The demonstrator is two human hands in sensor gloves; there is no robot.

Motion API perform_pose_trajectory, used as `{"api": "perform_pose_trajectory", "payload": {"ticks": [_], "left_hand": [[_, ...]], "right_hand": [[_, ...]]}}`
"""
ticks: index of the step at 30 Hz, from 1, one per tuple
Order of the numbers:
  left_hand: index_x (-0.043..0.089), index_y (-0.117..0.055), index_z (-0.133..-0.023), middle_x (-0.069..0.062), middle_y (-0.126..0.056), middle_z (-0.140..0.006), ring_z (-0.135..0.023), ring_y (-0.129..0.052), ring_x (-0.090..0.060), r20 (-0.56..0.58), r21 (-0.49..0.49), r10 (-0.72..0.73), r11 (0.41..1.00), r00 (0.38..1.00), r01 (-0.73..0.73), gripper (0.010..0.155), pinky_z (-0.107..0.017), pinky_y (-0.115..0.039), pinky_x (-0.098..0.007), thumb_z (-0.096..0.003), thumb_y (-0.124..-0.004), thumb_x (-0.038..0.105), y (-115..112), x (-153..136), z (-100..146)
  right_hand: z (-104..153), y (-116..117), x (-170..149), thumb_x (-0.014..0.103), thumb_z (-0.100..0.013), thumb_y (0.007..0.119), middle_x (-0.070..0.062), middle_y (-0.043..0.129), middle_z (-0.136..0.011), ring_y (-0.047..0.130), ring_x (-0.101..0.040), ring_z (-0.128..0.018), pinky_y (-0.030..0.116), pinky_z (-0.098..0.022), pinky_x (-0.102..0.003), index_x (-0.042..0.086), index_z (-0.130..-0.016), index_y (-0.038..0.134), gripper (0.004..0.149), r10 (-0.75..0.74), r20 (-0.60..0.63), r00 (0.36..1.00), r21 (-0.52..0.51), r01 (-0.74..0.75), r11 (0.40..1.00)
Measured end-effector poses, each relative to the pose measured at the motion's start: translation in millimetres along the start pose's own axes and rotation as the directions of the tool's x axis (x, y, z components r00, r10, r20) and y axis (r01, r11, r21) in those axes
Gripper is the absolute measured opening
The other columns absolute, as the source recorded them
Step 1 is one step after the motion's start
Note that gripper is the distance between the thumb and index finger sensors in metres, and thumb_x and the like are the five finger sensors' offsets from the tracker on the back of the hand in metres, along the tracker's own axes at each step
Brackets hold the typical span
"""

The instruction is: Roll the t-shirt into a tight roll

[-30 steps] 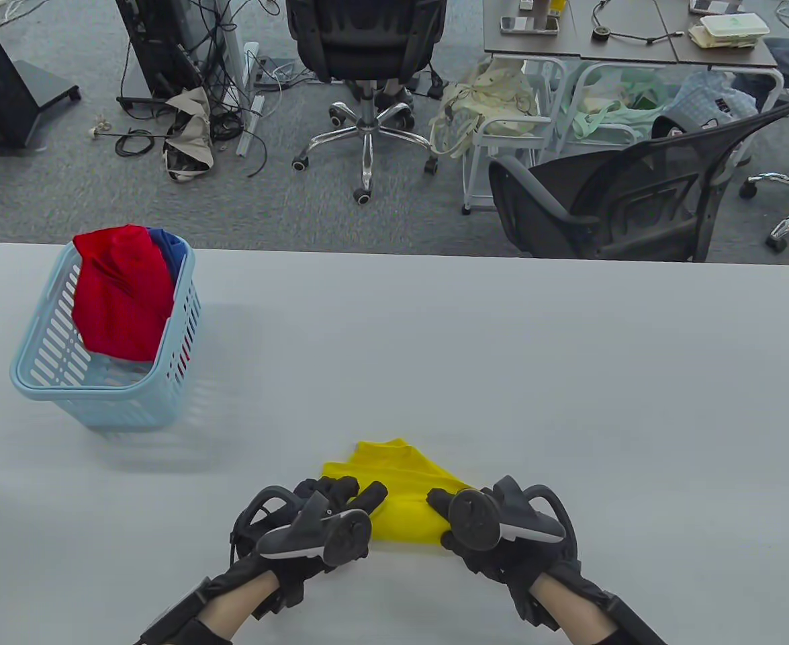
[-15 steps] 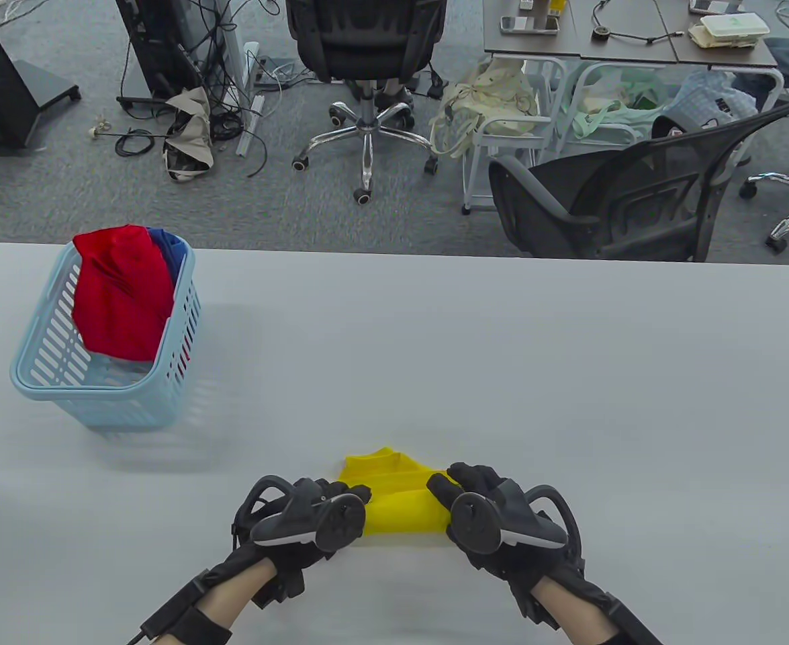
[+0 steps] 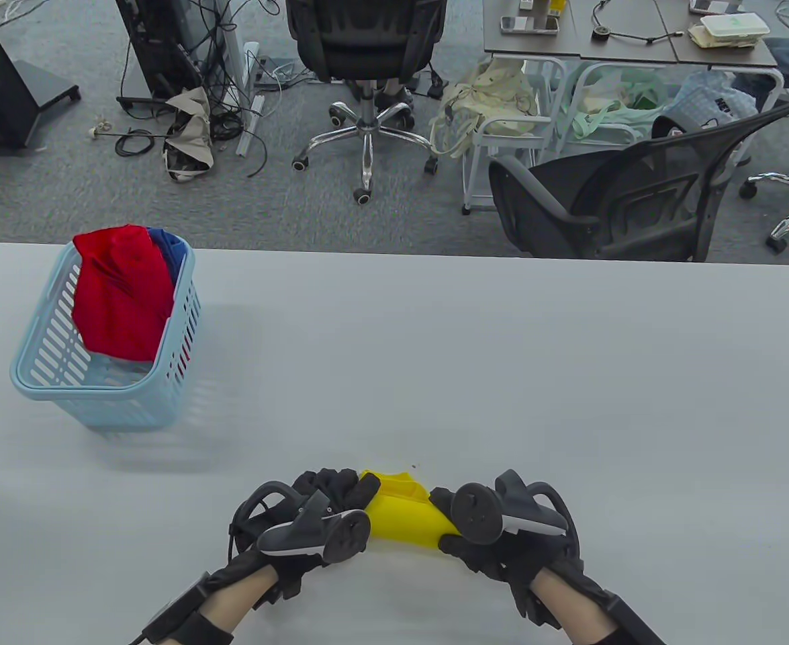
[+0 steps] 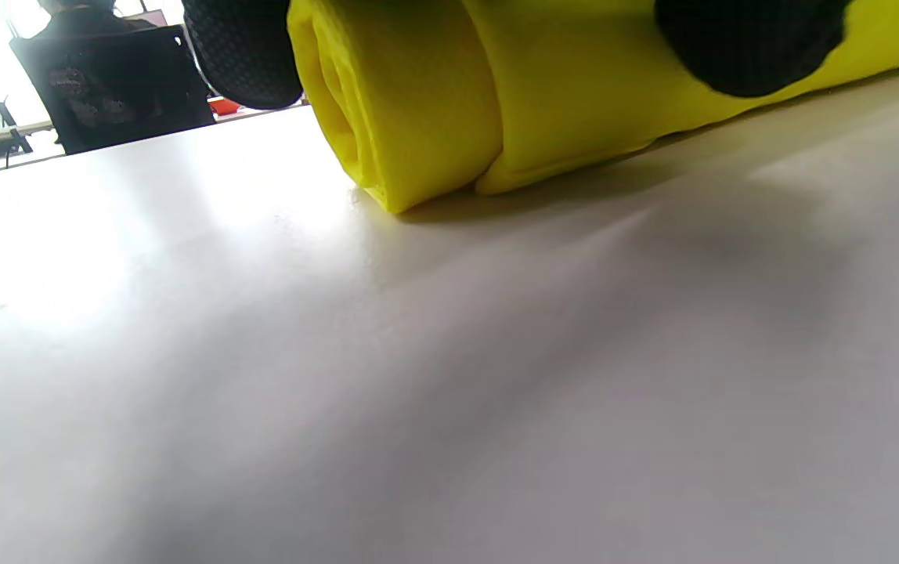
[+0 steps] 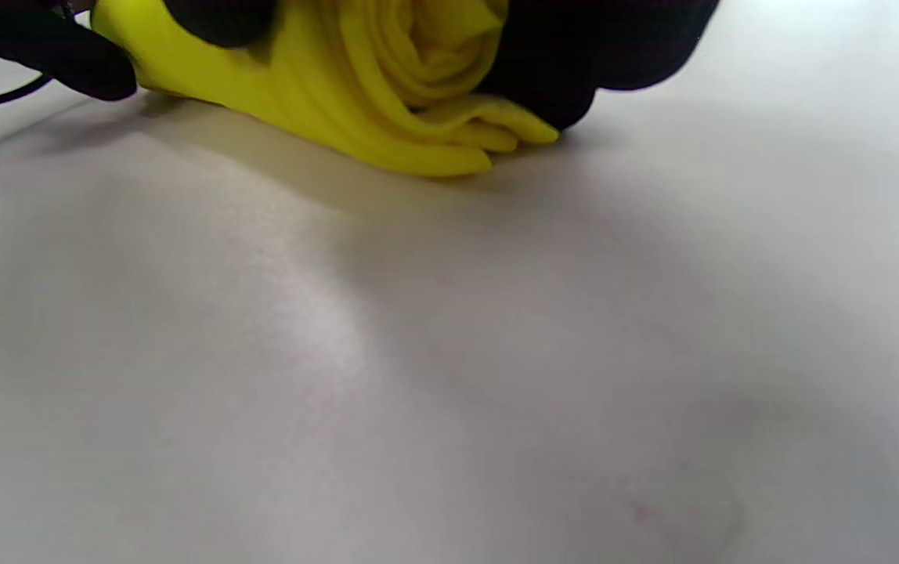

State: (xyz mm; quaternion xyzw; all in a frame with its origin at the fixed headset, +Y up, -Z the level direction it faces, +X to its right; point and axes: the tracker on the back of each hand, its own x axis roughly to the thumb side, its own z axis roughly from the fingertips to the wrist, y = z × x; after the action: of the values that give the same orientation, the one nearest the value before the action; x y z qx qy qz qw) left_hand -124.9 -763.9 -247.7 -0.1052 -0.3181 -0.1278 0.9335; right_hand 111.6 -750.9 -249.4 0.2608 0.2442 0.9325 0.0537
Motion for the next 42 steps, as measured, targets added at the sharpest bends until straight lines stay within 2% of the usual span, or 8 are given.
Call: {"api": "perform_pose_trajectory", "payload": {"ticks": [4,10,13,18,26,30,37,42], "left_hand": [[0.028,-0.037,-0.115,-0.012,-0.060,-0.112,-0.097,-0.071,-0.034,0.022,-0.022,0.033,0.999,0.999,-0.032,0.071,-0.076,-0.063,-0.057,-0.0525,-0.059,0.053,-1.0,-0.1,-6.0],[0.026,-0.047,-0.112,-0.009,-0.070,-0.103,-0.089,-0.077,-0.031,0.024,-0.034,0.182,0.983,0.983,-0.181,0.066,-0.073,-0.066,-0.056,-0.0530,-0.059,0.054,-0.5,-11.0,-9.2],[0.027,-0.047,-0.112,-0.008,-0.069,-0.103,-0.088,-0.075,-0.030,-0.002,-0.046,0.229,0.972,0.973,-0.229,0.066,-0.073,-0.065,-0.056,-0.0532,-0.056,0.056,-3.4,-15.2,-11.6],[0.029,-0.019,-0.114,-0.021,-0.040,-0.115,-0.100,-0.052,-0.042,-0.053,-0.148,0.040,0.988,0.998,-0.047,0.077,-0.077,-0.050,-0.063,-0.0469,-0.030,0.064,-14.9,-12.9,-18.3],[0.029,-0.015,-0.115,-0.020,-0.043,-0.119,-0.102,-0.059,-0.041,-0.112,-0.115,0.009,0.993,0.994,-0.022,0.079,-0.077,-0.056,-0.060,-0.0471,-0.031,0.066,-10.2,-18.0,-14.9],[0.025,-0.022,-0.117,-0.018,-0.047,-0.120,-0.101,-0.065,-0.038,-0.230,-0.032,0.004,0.999,0.973,-0.012,0.077,-0.076,-0.060,-0.057,-0.0507,-0.035,0.063,-2.6,-39.6,-4.1],[0.024,-0.027,-0.117,-0.019,-0.043,-0.124,-0.107,-0.062,-0.040,-0.314,0.023,0.067,0.998,0.947,-0.063,0.075,-0.078,-0.059,-0.057,-0.0523,-0.039,0.060,3.8,-66.9,12.6],[0.024,-0.027,-0.117,-0.018,-0.041,-0.124,-0.108,-0.060,-0.040,-0.327,0.046,0.063,0.998,0.943,-0.051,0.075,-0.078,-0.058,-0.057,-0.0523,-0.039,0.060,8.2,-69.9,15.9]], "right_hand": [[3.7,-7.3,-3.4,0.050,-0.064,0.057,-0.018,0.060,-0.109,0.075,-0.039,-0.091,0.065,-0.065,-0.053,0.016,-0.120,0.033,0.071,-0.020,-0.039,0.999,0.039,0.022,0.999],[15.2,-16.4,12.4,0.041,-0.066,0.057,-0.018,0.021,-0.123,0.034,-0.048,-0.113,0.041,-0.075,-0.064,0.025,-0.120,0.017,0.069,0.176,-0.132,0.975,-0.156,-0.196,0.968],[1.5,2.5,19.9,0.048,-0.065,0.056,-0.019,0.021,-0.124,0.029,-0.051,-0.114,0.040,-0.074,-0.065,0.021,-0.120,0.014,0.075,0.135,-0.039,0.990,-0.036,-0.136,0.990],[-17.7,22.6,19.4,0.051,-0.065,0.047,-0.023,-0.007,-0.117,0.011,-0.053,-0.112,0.035,-0.075,-0.065,0.018,-0.106,-0.019,0.085,0.310,-0.121,0.943,0.064,-0.304,0.950],[-16.5,15.3,13.7,0.049,-0.065,0.052,-0.021,0.009,-0.122,0.026,-0.050,-0.115,0.040,-0.076,-0.063,0.021,-0.112,-0.010,0.082,0.260,-0.145,0.955,0.035,-0.257,0.966],[-11.2,4.3,-19.8,0.050,-0.064,0.053,-0.022,0.017,-0.123,0.032,-0.050,-0.115,0.044,-0.075,-0.062,0.020,-0.114,-0.004,0.082,0.210,-0.281,0.936,0.025,-0.212,0.977],[14.3,-9.0,-102.9,0.057,-0.064,0.053,-0.024,0.040,-0.120,0.059,-0.046,-0.106,0.052,-0.073,-0.059,0.015,-0.118,0.005,0.083,0.074,-0.622,0.780,-0.053,-0.137,0.989],[32.2,-16.3,-116.3,0.061,-0.061,0.047,-0.024,0.055,-0.115,0.071,-0.045,-0.099,0.059,-0.069,-0.058,0.007,-0.119,0.015,0.086,0.051,-0.707,0.705,-0.049,-0.121,0.991]]}}
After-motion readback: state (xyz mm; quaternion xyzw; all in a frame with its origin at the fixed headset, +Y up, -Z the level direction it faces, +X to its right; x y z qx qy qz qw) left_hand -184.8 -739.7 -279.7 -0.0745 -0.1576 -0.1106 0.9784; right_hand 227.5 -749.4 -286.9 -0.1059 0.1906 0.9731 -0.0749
